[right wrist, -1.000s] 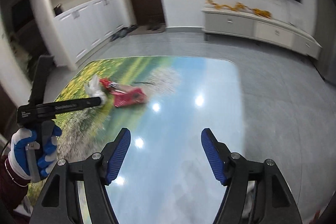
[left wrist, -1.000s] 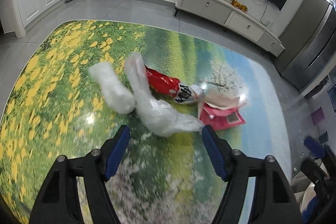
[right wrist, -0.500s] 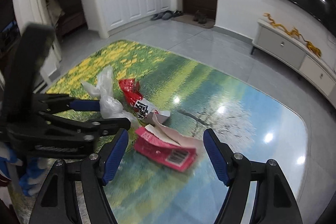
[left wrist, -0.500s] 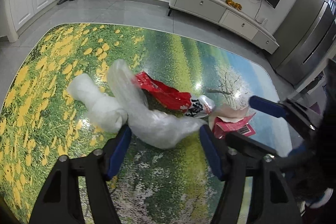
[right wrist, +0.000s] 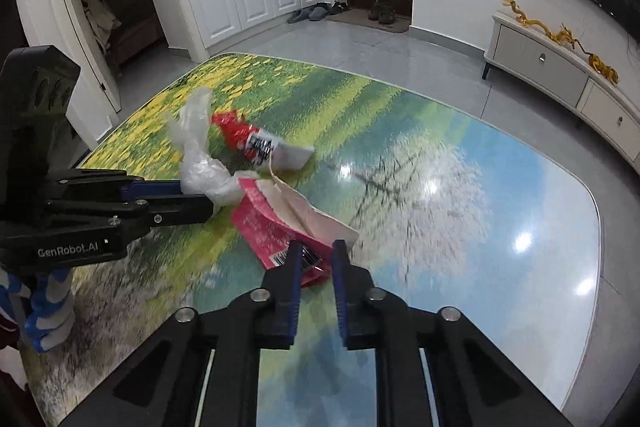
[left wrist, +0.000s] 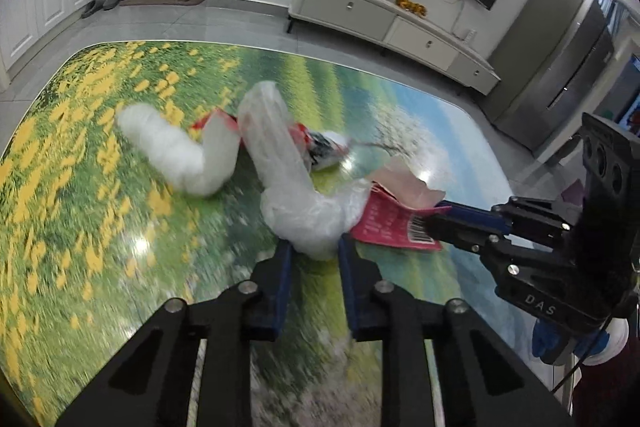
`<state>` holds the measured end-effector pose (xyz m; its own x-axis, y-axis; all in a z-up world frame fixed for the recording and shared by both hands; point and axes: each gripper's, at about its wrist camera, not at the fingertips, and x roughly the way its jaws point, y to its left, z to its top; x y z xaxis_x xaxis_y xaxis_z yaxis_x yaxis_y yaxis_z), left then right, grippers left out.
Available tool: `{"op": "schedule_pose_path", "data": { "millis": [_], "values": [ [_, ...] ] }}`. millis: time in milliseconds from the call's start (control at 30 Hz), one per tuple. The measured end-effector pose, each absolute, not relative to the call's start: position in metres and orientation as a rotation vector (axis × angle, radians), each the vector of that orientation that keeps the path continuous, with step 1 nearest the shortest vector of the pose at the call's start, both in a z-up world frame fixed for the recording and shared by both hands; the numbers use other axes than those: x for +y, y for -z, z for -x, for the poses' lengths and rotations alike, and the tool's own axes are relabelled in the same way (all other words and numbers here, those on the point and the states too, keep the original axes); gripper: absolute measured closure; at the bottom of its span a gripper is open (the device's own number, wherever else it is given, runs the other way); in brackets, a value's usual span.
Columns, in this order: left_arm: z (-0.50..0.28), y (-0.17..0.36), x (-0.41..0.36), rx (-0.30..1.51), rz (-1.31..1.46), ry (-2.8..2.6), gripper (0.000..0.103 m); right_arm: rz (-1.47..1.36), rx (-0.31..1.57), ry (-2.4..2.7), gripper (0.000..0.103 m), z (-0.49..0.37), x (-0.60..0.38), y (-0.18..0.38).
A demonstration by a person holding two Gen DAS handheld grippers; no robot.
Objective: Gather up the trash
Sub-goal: 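Grasp the crumpled white plastic bag with the left tool while the right tool grasps the pink wrapper, then carry the white bag and pink wrapper to the bin and open both tools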
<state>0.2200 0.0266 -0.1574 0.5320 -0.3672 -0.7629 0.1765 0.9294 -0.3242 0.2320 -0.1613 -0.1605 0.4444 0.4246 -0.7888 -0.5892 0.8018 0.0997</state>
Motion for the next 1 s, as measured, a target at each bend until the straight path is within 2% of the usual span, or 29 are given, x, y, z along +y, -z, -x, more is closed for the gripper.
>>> {"op": "schedule_pose_path", "data": {
  "millis": [167, 200, 233, 533, 667, 933, 1000],
  "values": [
    [-0.192, 0.149, 0.024, 0.944, 0.219, 0.352, 0.088, 0.165, 0.902, -0.628, 0.095, -0.199, -0.172, 0.159],
    [-0.186, 0.147, 0.023, 0.941, 0.216, 0.358, 0.089, 0.157, 0.898, -0.623, 0.1, -0.194, -0.175, 0.158],
    [-0.18, 0.145, 0.022, 0.937, 0.211, 0.362, 0.089, 0.147, 0.892, -0.617, 0.1, -0.188, -0.178, 0.156],
    [-0.138, 0.129, 0.018, 0.916, 0.201, 0.386, 0.095, 0.091, 0.851, -0.563, 0.101, -0.142, -0.203, 0.14],
    [-0.125, 0.116, 0.012, 0.895, 0.192, 0.416, 0.103, 0.069, 0.813, -0.552, 0.101, -0.125, -0.213, 0.127],
    [-0.114, 0.093, -0.01, 0.866, 0.199, 0.48, 0.103, 0.013, 0.741, -0.487, 0.101, -0.088, -0.25, 0.1],
    [-0.116, 0.094, -0.01, 0.871, 0.192, 0.464, 0.1, 0.001, 0.723, -0.473, 0.101, -0.078, -0.261, 0.093]
  ]
}}
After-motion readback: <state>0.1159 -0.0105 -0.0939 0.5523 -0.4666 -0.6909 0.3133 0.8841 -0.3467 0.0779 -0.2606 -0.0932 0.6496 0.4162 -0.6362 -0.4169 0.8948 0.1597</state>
